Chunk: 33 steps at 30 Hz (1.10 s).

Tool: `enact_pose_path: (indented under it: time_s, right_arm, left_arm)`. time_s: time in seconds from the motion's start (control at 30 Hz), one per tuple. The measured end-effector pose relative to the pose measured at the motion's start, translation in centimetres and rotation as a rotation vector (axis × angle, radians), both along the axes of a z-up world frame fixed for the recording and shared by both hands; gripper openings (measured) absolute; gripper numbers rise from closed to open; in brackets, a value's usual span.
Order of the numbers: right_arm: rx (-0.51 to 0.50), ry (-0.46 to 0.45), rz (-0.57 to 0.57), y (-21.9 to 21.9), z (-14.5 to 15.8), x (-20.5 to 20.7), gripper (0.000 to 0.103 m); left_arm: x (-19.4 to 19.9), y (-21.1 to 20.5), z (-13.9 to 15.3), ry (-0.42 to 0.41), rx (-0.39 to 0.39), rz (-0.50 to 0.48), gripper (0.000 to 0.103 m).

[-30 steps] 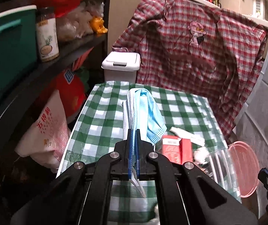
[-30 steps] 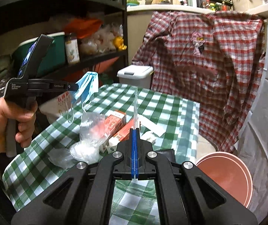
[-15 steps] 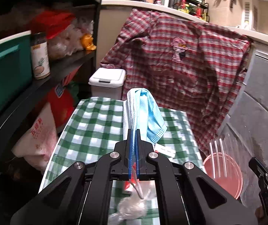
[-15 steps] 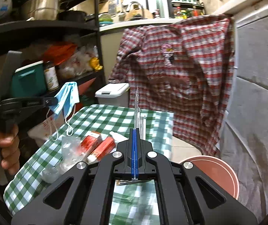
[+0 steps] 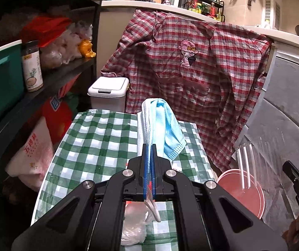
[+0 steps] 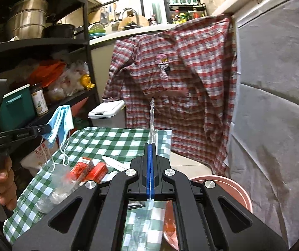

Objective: Collect trash
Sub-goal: 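Carry the blue mask and clear plastic piece over the pink bucket with both tools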

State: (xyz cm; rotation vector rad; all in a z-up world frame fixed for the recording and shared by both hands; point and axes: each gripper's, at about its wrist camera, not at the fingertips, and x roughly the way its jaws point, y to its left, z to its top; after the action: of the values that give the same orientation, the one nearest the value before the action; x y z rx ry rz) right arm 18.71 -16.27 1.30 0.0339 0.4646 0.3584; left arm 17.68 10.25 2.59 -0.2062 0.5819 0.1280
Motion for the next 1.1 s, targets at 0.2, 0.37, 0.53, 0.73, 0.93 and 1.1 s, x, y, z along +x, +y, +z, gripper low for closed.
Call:
enact_pose_path:
  time_s: [0.2, 0.37, 0.53, 0.73, 0.93, 1.1]
  right_arm:
    - [-0.008, 0.000, -0.034, -1.2, 0.2, 0.3, 0.000]
    - [-0.013, 0.004, -0.058, -2.0, 0.3, 0.3, 0.000]
    - [-0.015, 0.012, -0.074, -2.9, 0.3, 0.4, 0.000]
    - [-0.019, 0.017, -0.098, -3.7, 0.2, 0.5, 0.000]
    - [-0.014, 0.020, -0.126, -4.6, 0.4, 0.6, 0.000]
    - [-0.016, 0.023, -0.141, -5.0, 0.5, 0.6, 0.000]
  left_arm:
    - [0.6, -1.1, -0.2, 0.006, 0.006, -0.018, 0.002]
    - [1.0, -2.1, -0.3, 0.009, 0.004, -0.031, 0.003]
    - [1.4, -3.2, -0.4, 0.013, 0.011, -0.050, 0.002]
    - [1.7, -3.9, -0.7, 0.022, 0.014, -0.063, 0.002]
    - [1.9, -4.4, -0.9, 0.029, 0.019, -0.076, 0.002]
    - [2.0, -4.8, -1.0, 0.031, 0.020, -0.083, 0.003]
